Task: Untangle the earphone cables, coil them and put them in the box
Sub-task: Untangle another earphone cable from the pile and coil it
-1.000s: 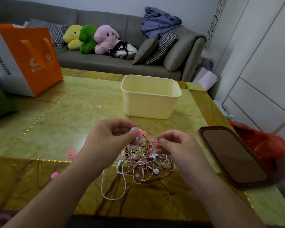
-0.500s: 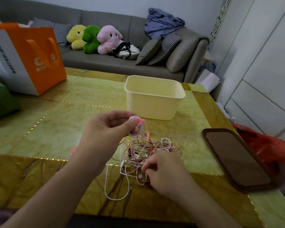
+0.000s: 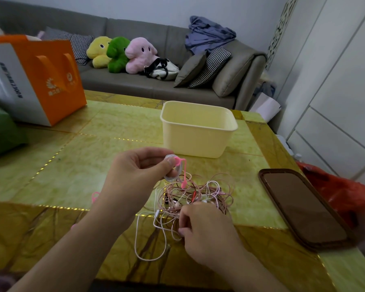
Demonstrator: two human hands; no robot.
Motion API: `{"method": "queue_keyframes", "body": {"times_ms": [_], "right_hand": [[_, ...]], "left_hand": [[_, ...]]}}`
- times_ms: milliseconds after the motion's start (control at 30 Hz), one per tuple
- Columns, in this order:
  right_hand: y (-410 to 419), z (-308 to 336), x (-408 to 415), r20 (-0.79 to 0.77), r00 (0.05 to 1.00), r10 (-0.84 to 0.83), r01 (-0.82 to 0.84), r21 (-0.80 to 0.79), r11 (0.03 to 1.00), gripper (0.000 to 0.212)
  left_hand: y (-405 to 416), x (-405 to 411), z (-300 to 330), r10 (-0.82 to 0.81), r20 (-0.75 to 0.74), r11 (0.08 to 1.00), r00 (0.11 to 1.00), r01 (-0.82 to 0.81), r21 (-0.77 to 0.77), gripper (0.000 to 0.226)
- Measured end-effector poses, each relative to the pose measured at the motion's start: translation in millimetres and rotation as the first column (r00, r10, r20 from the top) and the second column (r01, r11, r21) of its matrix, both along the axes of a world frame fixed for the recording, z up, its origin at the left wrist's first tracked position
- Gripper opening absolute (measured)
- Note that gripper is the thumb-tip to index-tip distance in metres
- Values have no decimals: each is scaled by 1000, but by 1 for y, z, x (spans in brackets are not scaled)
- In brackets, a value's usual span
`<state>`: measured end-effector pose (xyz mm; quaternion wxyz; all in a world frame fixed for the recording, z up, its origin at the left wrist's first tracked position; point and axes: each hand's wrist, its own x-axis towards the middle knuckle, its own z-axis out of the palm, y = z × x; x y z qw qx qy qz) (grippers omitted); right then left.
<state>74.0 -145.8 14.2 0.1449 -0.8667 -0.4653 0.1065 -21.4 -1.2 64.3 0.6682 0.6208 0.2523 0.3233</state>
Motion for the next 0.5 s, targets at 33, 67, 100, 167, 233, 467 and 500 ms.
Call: {"method": "queue_keyframes", "body": {"times_ms": [33,67,100,167,233,467,500], "right_hand": [[-2,1,4,-58,998,-35,38,48,998,7],[-3,4,10,-124,990,-74,87,103,991,9],[-6,9,16,-190,976,-108,142,173,975,10],[-11,24,24,-324,937,-128,249,365,897,14],[-18,39,26,-419,905,-67,314,555,770,15],[-16,38,20,24,1000,-9,-13,767,642,10],[-16,34,21,73,997,-14,-47,760,649,9]], "left_hand": [[0,0,0,2,0,1000,1000,-2,1,17],[1,0,-1,2,-2,1000,1000,-2,3,16],[1,0,-1,1,-6,1000,1000,-1,7,16],[1,0,-1,-4,-18,1000,1000,4,15,16],[-1,0,-1,-17,-30,1000,999,18,22,15],[-21,8,-5,-130,-85,991,988,133,35,13],[-23,8,-5,-141,-86,989,986,145,35,12]]}}
